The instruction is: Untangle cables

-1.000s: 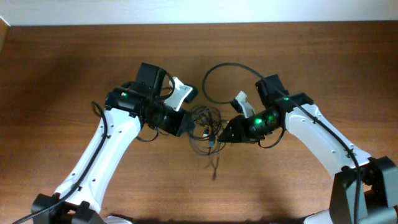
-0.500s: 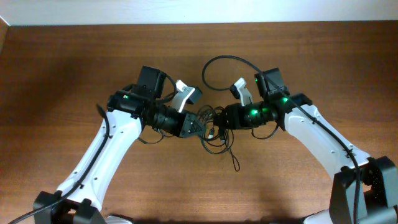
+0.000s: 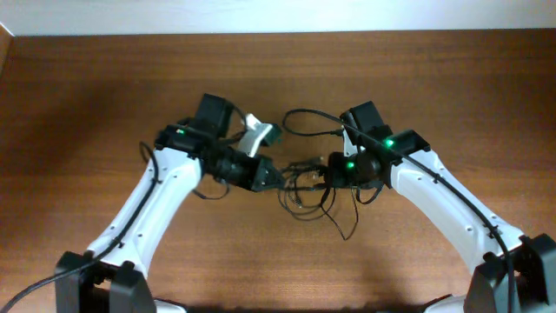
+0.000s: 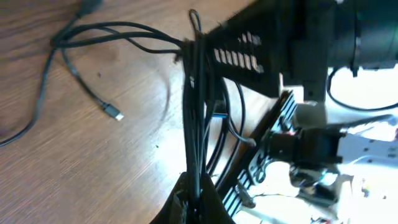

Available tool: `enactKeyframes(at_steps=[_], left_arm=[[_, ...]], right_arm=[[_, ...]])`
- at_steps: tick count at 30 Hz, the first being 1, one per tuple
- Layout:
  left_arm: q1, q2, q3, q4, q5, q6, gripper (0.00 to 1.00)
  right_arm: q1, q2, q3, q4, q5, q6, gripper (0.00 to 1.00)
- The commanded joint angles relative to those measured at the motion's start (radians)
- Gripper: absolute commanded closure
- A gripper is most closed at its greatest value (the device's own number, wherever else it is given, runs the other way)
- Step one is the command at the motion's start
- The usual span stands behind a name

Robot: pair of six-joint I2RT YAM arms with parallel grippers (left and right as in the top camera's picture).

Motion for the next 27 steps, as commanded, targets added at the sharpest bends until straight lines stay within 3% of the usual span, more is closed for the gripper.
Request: enactKeyframes(at_steps=[1, 4, 7, 10, 11, 12, 15, 19, 27], left_arm=[[0.241, -0.052, 0.007, -0.055, 0.105, 0.022, 1.0], [0.382, -0.052, 0.007, -0.08, -0.026, -0.006, 1.0], [0.439, -0.052, 0.007, -0.135, -0.121, -0.018, 1.0], [0.446, -0.052, 0.007, -0.135, -0.467, -0.199, 1.0], [0.446, -0.052, 0.007, -0.135, -0.496, -0.227, 0.98], [0.444, -0.052, 0.007, -0.132, -0.462, -0.229, 0.71], [0.402, -0.052, 0.007, -0.133, -0.385, -0.156, 0.52], [0.301, -0.052, 0.007, -0.125, -0.385, -0.138, 0.5], [0.22, -0.052, 0.007, -0.094, -0.389, -0.139, 0.46]], right_arm=[[-0.107, 0.051, -0.06, -0.054, 0.616, 0.009, 0.56], [-0.163, 0.051, -0.06, -0.06, 0.609, 0.009, 0.56], [-0.219, 0.051, -0.06, -0.062, 0.514, 0.008, 0.56], [-0.249, 0.051, -0.065, -0.072, 0.506, 0.008, 0.56], [-0.251, 0.051, -0.069, -0.072, 0.503, 0.008, 0.56], [-0.251, 0.052, -0.071, -0.072, 0.491, 0.008, 0.52], [-0.25, 0.052, -0.072, -0.068, 0.366, -0.023, 0.43], [-0.25, 0.053, -0.072, -0.048, -0.106, -0.307, 0.37], [-0.21, 0.187, -0.134, 0.055, -0.453, -0.308, 0.32]])
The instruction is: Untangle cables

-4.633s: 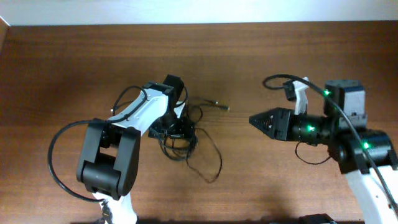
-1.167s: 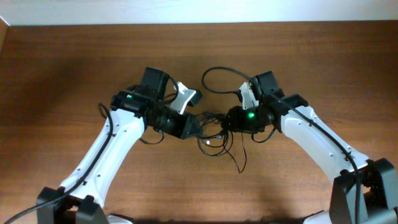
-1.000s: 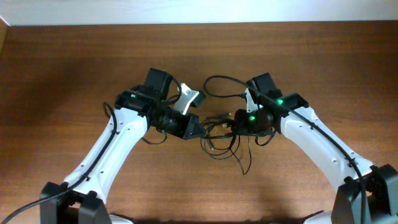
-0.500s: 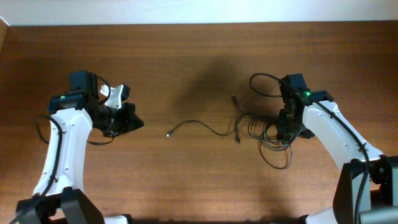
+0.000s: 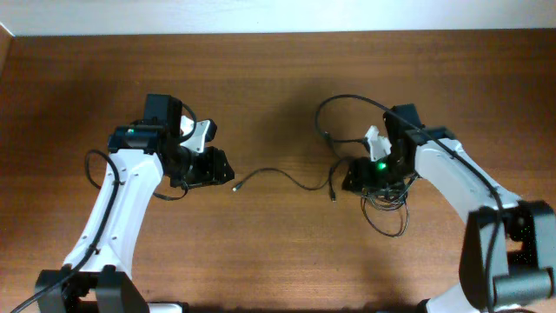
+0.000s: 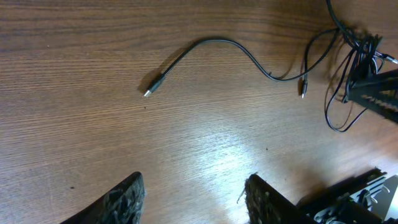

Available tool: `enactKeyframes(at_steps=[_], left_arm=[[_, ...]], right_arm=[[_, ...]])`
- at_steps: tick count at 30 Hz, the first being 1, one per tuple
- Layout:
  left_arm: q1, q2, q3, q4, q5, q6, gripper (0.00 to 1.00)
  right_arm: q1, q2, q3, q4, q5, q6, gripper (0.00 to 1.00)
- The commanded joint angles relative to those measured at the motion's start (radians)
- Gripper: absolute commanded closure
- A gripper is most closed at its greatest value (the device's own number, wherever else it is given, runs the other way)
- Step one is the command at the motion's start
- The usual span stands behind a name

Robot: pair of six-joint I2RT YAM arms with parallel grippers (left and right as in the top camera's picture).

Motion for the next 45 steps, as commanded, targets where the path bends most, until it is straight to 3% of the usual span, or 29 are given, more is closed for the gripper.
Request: enactKeyframes(at_steps=[1, 6, 8, 13, 15, 19, 23, 29, 35, 36, 37, 39, 42, 45], left_arm=[[-0.002, -0.021, 0.015, 0.002, 0.001, 0.017, 0.46], [-0.002, -0.021, 0.015, 0.008, -0.013, 0.016, 0.45], [-0.002, -0.021, 0.015, 0.003, -0.041, 0.016, 0.43], [-0.006, -0.021, 0.015, -0.018, -0.058, 0.016, 0.39], [-0.027, -0.021, 0.015, -0.022, -0.058, 0.012, 0.34], [-0.186, -0.021, 0.015, 0.002, -0.061, -0.021, 0.37], [-0.432, 0.014, 0.015, 0.114, -0.175, -0.159, 0.35], [-0.717, 0.254, 0.015, 0.243, -0.236, -0.231, 0.38], [-0.836, 0.418, 0.015, 0.344, -0.236, -0.231, 0.37], [-0.843, 0.436, 0.015, 0.367, -0.236, -0.231, 0.57], [-0.844, 0.446, 0.015, 0.381, -0.253, -0.232, 1.0], [-0.809, 0.445, 0.016, 0.381, -0.325, -0.232, 1.0], [-0.723, 0.445, 0.016, 0.376, -0.321, -0.232, 1.0], [-0.619, 0.445, 0.016, 0.359, -0.322, -0.23, 1.0]], right_arm=[[0.068, 0.049, -0.061, 0.06, -0.221, -0.018, 0.32], [0.325, 0.053, -0.079, 0.148, -0.27, -0.016, 0.33], [0.349, 0.029, -0.054, 0.143, -0.267, -0.014, 0.33], [0.188, -0.125, 0.045, 0.007, -0.263, 0.01, 0.3], [0.092, -0.15, 0.047, -0.076, -0.157, 0.009, 0.27], [-0.111, -0.148, 0.029, -0.206, 0.162, 0.01, 0.25], [-0.261, -0.148, 0.011, -0.207, 0.187, 0.011, 0.23], [-0.306, -0.148, -0.068, -0.171, 0.187, 0.037, 0.16], [-0.304, -0.148, -0.126, -0.127, 0.131, 0.036, 0.12], [-0.304, -0.148, -0.127, -0.127, 0.114, 0.036, 0.11], [-0.304, -0.148, -0.127, -0.134, 0.109, 0.036, 0.12], [-0.303, -0.148, -0.129, -0.151, 0.052, 0.022, 0.12], [-0.288, -0.148, -0.129, -0.164, -0.087, -0.064, 0.12], [-0.251, -0.148, -0.135, -0.169, -0.106, -0.07, 0.11]])
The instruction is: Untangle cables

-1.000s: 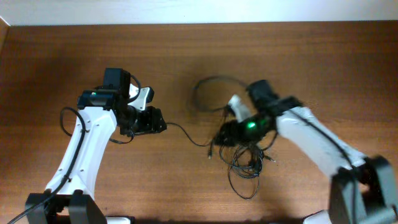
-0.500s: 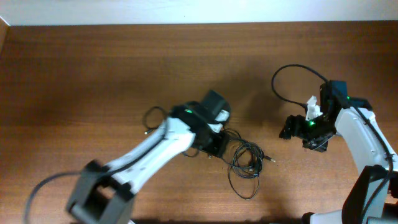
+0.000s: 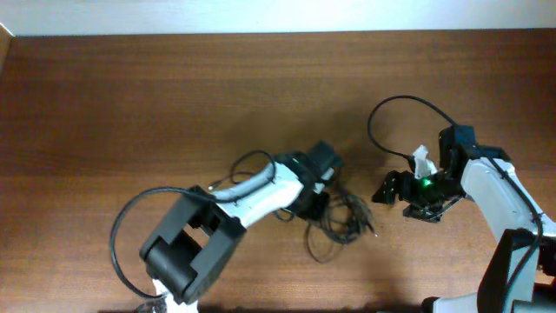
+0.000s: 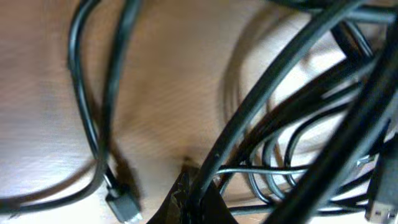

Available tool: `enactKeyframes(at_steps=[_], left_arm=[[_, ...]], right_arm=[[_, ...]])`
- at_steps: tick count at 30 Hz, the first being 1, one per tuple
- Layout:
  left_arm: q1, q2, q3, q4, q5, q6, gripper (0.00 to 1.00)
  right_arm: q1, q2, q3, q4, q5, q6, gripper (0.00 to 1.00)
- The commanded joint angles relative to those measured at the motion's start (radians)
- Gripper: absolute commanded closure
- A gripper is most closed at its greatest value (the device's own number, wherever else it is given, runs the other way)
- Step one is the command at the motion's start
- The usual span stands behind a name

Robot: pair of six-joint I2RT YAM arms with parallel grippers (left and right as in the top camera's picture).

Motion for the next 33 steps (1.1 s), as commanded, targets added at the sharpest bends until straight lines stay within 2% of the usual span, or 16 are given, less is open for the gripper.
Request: enactKeyframes(at_steps=[1, 3, 5, 8, 11, 14, 18, 22, 24, 25, 28, 29, 30, 31, 32, 33], left_arm=[[0.111, 0.023, -0.001, -0.014, -0.066, 0.01, 1.0], [0.153, 0.023, -0.001, -0.019, -0.065, 0.011, 0.89], [0.187, 0.023, 0.033, -0.064, -0.026, 0.111, 0.71], [0.182, 0.011, 0.177, -0.234, -0.009, 0.171, 0.64], [0.114, -0.002, 0.321, -0.344, -0.009, 0.206, 0.58], [-0.001, 0.0, 0.327, -0.344, -0.027, 0.213, 0.37], [-0.118, 0.026, 0.302, -0.336, -0.073, 0.212, 0.39], [-0.172, 0.065, 0.302, -0.338, -0.242, 0.121, 0.29], [-0.162, 0.058, 0.313, -0.396, -0.376, 0.076, 0.42], [-0.154, 0.043, 0.328, -0.431, -0.454, 0.021, 0.41], [-0.138, -0.039, 0.371, -0.485, -0.576, -0.075, 0.3], [-0.133, -0.075, 0.377, -0.487, -0.608, -0.085, 0.12], [-0.133, -0.1, 0.377, -0.483, -0.615, -0.086, 0.01], [-0.133, -0.118, 0.377, -0.481, -0.612, -0.089, 0.01], [-0.134, -0.129, 0.377, -0.478, -0.574, -0.088, 0.07], [-0.134, -0.13, 0.377, -0.467, -0.484, -0.085, 0.22]], right_arm=[[0.048, 0.001, -0.018, 0.0, -0.061, -0.034, 0.12], [0.082, 0.001, -0.028, 0.013, -0.061, -0.033, 0.11], [0.097, 0.0, -0.029, 0.024, -0.058, -0.033, 0.11], [0.095, 0.001, -0.029, 0.06, -0.057, -0.024, 0.11], [0.095, 0.001, -0.029, 0.11, 0.048, 0.072, 0.1], [0.095, 0.001, -0.029, 0.137, 0.154, 0.108, 0.08], [0.09, 0.001, -0.029, 0.137, 0.27, 0.174, 0.03], [0.015, 0.001, -0.029, 0.152, 0.31, 0.198, 0.01], [-0.039, 0.001, -0.031, 0.152, 0.31, 0.198, 0.01], [-0.055, 0.001, -0.038, 0.159, 0.31, 0.198, 0.01], [-0.072, 0.001, -0.091, 0.233, 0.31, 0.198, 0.01], [-0.072, 0.001, -0.109, 0.251, 0.312, 0.198, 0.01], [-0.073, 0.001, -0.121, 0.261, 0.323, 0.198, 0.01], [-0.075, 0.001, -0.134, 0.276, 0.34, 0.198, 0.01], [-0.075, 0.001, -0.147, 0.293, 0.344, 0.198, 0.01], [-0.075, 0.001, -0.158, 0.307, 0.344, 0.198, 0.01]])
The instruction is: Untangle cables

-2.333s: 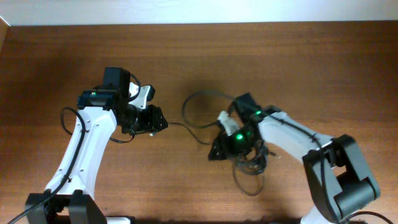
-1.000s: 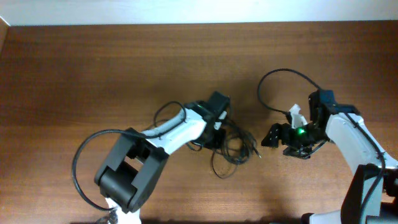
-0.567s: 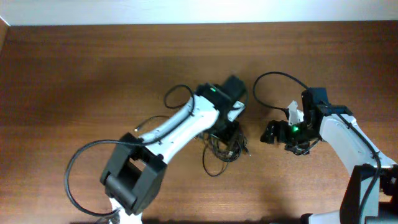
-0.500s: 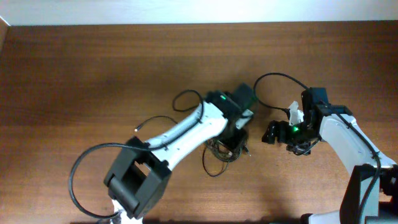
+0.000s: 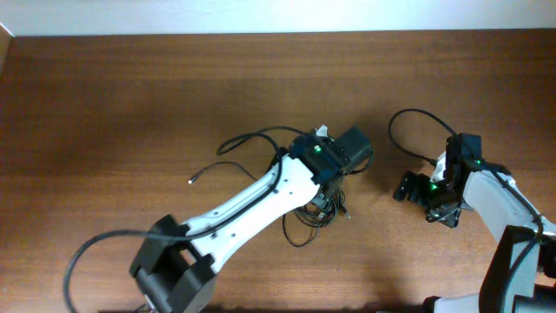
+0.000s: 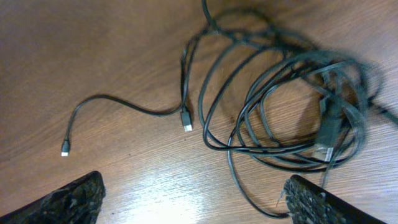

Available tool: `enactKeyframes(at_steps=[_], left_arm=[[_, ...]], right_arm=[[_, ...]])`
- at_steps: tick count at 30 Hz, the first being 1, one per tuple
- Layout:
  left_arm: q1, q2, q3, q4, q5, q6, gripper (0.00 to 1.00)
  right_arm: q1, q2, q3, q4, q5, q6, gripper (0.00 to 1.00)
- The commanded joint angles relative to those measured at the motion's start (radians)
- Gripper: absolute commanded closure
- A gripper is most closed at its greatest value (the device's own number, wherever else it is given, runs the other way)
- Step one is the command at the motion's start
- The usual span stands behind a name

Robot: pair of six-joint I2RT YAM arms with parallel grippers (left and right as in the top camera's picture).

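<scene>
A tangle of black cables [image 6: 292, 106] lies in loops on the wooden table, seen in the overhead view below my left wrist [image 5: 314, 207]. One thin cable [image 6: 124, 109] runs out of it to the left, ending in a small tip [image 5: 191, 181]. My left gripper [image 6: 196, 205] hangs above the tangle, its fingers [image 6: 74, 196] wide apart with nothing between them. My right gripper [image 5: 408, 187] sits to the right of the tangle, apart from it. Its jaws are too dark and small to read.
A black cable loop [image 5: 417, 113] arches over the right arm's wrist. Another loop [image 5: 252, 137] curves beside the left arm. The left arm stretches across the table from the front left. The table's far edge [image 5: 278, 33] meets a white wall.
My left gripper was shut down low among the tangle's strands. It now stands open and higher, with the whole tangle lying on the table. The right arm has shifted slightly to the right.
Both grippers met at the table's middle, the left shut on a bundle of strands. Then the arms stood apart, left open, a single cable lying between them and a bundle by the right gripper. Later the left was shut in the tangle; now it is open above it.
</scene>
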Motion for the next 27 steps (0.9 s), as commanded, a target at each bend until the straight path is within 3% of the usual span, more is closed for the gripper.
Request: enactKeyframes(at_steps=[1, 3, 4, 6, 8, 12, 16, 17, 19, 20, 24, 25, 26, 27], left_arm=[[0.001, -0.035, 0.019, 0.039, 0.196, 0.006, 0.3], [-0.009, -0.028, 0.007, 0.086, 0.308, 0.056, 0.41], [-0.029, -0.024, -0.018, 0.129, 0.319, 0.07, 0.65], [-0.065, -0.019, -0.067, 0.17, 0.319, 0.07, 0.86], [-0.097, -0.01, -0.114, 0.204, 0.319, 0.07, 0.83], [-0.135, 0.041, -0.169, 0.301, 0.32, 0.07, 0.88], [-0.149, 0.126, -0.181, 0.325, 0.319, 0.069, 0.82], [-0.15, 0.146, -0.181, 0.328, 0.319, 0.069, 0.8], [-0.149, 0.193, -0.181, 0.35, 0.284, 0.069, 0.53], [-0.149, 0.217, -0.181, 0.376, 0.262, 0.069, 0.46], [-0.15, 0.266, -0.181, 0.414, 0.262, 0.069, 0.46], [-0.15, 0.283, -0.181, 0.418, 0.263, 0.069, 0.54], [-0.15, 0.293, -0.181, 0.416, 0.267, 0.069, 0.9], [-0.15, 0.296, -0.181, 0.407, 0.272, 0.069, 1.0]], right_arm=[[-0.006, 0.001, -0.033, 0.031, 0.029, 0.005, 0.01], [-0.006, 0.001, -0.034, 0.038, 0.029, 0.005, 0.01], [-0.006, 0.001, -0.034, 0.04, 0.029, 0.004, 0.01], [-0.006, 0.001, -0.034, 0.039, 0.028, 0.004, 0.01], [-0.006, 0.001, -0.034, 0.04, 0.028, 0.004, 0.01], [-0.006, 0.001, -0.034, 0.039, 0.028, 0.004, 0.01], [-0.006, 0.001, -0.034, 0.039, 0.028, 0.004, 0.01], [-0.006, 0.001, -0.034, 0.04, 0.028, 0.004, 0.01], [-0.006, 0.001, -0.034, 0.039, 0.028, 0.004, 0.01], [-0.006, 0.001, -0.034, 0.039, 0.028, 0.004, 0.01], [-0.006, 0.001, -0.034, 0.035, 0.028, 0.004, 0.01], [-0.006, 0.001, -0.034, 0.036, 0.028, 0.004, 0.01], [-0.006, 0.001, -0.034, 0.036, 0.028, 0.004, 0.01], [-0.006, 0.001, -0.034, 0.036, 0.028, 0.004, 0.01]])
